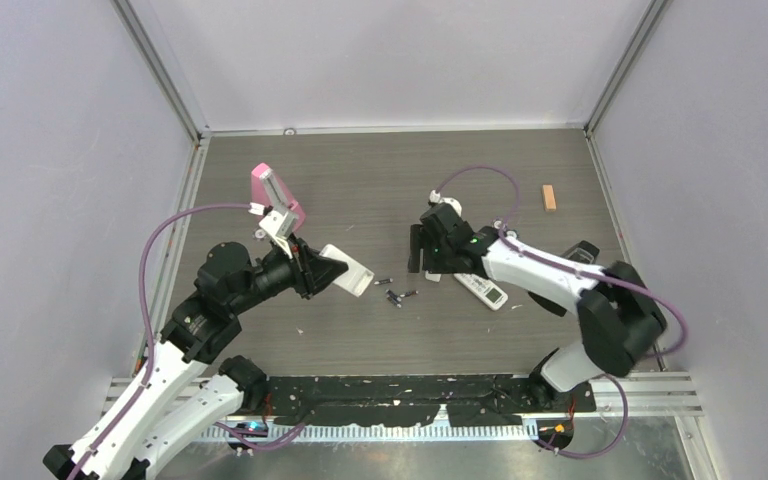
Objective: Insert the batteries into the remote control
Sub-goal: Place the battery cover at the center of the board, then adjust the remote control.
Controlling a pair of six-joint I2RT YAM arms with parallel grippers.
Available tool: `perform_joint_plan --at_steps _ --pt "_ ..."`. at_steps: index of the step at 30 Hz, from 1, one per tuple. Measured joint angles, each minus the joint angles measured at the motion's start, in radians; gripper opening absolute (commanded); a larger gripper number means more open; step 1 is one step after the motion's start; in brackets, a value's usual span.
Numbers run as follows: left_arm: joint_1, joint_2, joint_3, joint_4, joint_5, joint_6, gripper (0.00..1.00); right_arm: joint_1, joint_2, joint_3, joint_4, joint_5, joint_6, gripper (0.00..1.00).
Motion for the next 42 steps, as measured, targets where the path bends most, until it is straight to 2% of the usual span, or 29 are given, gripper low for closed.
perform_joint_plan --at_steps 7,11,14,19,21,23,24,25,26,30,31,33,34,36,38,41,42 --pt "0.006 -0.001 0.027 -0.002 0.183 0.047 0.0 -0.005 -0.411 -0.068 0.111 -0.29 -0.061 0.94" --pt "0.006 -0.002 0.036 0.024 0.317 0.041 0.0 -0.003 -0.598 -0.11 0.245 -0.533 -0.095 0.97" --pt "0.006 -0.001 0.037 0.068 0.407 0.013 0.0 0.034 -0.642 -0.12 0.327 -0.665 -0.127 0.97" --pt "0.006 0.0 0.043 0.138 0.491 -0.042 0.0 0.181 -0.616 -0.11 0.326 -0.732 -0.224 0.95" --pt "0.006 0.0 0.054 0.156 0.507 -0.06 0.0 0.242 -0.596 -0.101 0.312 -0.732 -0.26 0.88" --pt "0.006 0.0 0.061 0.172 0.517 -0.072 0.0 0.274 -0.584 -0.094 0.304 -0.731 -0.28 0.75" --pt "0.006 0.0 0.064 0.179 0.518 -0.078 0.0 0.285 -0.58 -0.093 0.304 -0.729 -0.285 0.62" --pt "0.006 0.0 0.066 0.182 0.52 -0.085 0.0 0.291 -0.577 -0.093 0.306 -0.727 -0.285 0.55" --pt "0.006 0.0 0.067 0.185 0.521 -0.09 0.0 0.293 -0.575 -0.093 0.309 -0.723 -0.286 0.42" --pt "0.006 0.005 0.068 0.192 0.509 -0.107 0.02 0.298 -0.574 -0.093 0.335 -0.708 -0.256 0.14" --pt "0.01 0.008 0.068 0.194 0.508 -0.127 0.09 0.3 -0.575 -0.093 0.344 -0.71 -0.254 0.12" --pt "0.014 0.009 0.065 0.206 0.504 -0.165 0.37 0.3 -0.576 -0.093 0.351 -0.715 -0.252 0.07" --pt "0.014 0.009 0.063 0.217 0.503 -0.176 0.48 0.3 -0.576 -0.092 0.355 -0.716 -0.249 0.06" --pt "0.014 0.011 0.053 0.248 0.499 -0.2 0.57 0.3 -0.575 -0.089 0.358 -0.715 -0.241 0.06" --pt "0.014 0.017 0.032 0.297 0.507 -0.246 0.58 0.3 -0.567 -0.075 0.356 -0.71 -0.232 0.06" --pt "0.012 0.015 -0.027 0.394 0.512 -0.326 0.46 0.293 -0.554 -0.051 0.355 -0.716 -0.221 0.06" --pt "0.012 0.013 -0.047 0.42 0.512 -0.348 0.44 0.29 -0.547 -0.043 0.352 -0.723 -0.22 0.06"
